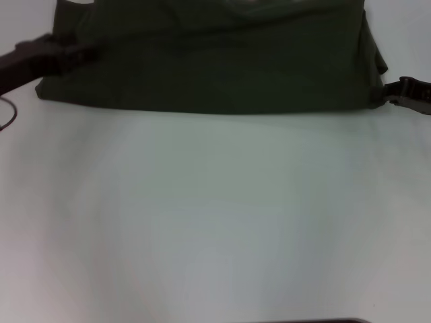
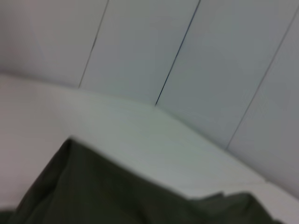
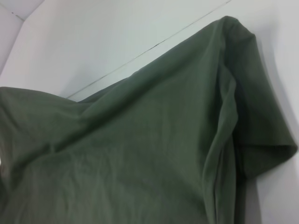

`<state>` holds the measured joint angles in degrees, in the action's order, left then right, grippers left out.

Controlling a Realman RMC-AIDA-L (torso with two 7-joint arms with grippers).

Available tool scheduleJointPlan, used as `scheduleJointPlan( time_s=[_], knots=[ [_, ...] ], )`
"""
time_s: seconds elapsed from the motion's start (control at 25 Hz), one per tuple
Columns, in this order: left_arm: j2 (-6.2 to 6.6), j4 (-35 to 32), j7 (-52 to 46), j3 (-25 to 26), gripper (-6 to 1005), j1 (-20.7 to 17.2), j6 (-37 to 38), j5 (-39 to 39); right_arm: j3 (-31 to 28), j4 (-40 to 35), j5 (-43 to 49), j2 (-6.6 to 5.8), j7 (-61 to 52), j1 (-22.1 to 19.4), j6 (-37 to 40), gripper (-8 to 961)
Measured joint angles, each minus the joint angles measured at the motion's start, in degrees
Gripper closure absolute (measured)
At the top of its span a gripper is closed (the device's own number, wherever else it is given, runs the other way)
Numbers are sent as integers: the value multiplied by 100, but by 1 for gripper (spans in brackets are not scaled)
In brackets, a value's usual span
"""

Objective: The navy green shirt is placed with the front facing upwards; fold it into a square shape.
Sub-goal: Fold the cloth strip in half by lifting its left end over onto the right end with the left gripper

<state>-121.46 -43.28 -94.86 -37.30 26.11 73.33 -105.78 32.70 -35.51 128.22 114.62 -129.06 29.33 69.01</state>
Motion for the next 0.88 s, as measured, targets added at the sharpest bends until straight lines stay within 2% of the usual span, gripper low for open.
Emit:
scheduleJointPlan(
  time_s=[0.36, 0.56, 0.88],
  knots=[
    [423, 38, -1505, 7, 96, 92, -217, -1176, -9, -8, -15, -28, 7, 3, 86, 931],
    [486, 99, -1760, 13, 96, 117, -818, -1323, -9, -9, -17, -29, 40, 18, 84, 931],
    [531, 644, -1704, -8, 95, 349, -1830, -1433, -16, -9, -18, -30, 48, 5, 66, 932]
  ],
)
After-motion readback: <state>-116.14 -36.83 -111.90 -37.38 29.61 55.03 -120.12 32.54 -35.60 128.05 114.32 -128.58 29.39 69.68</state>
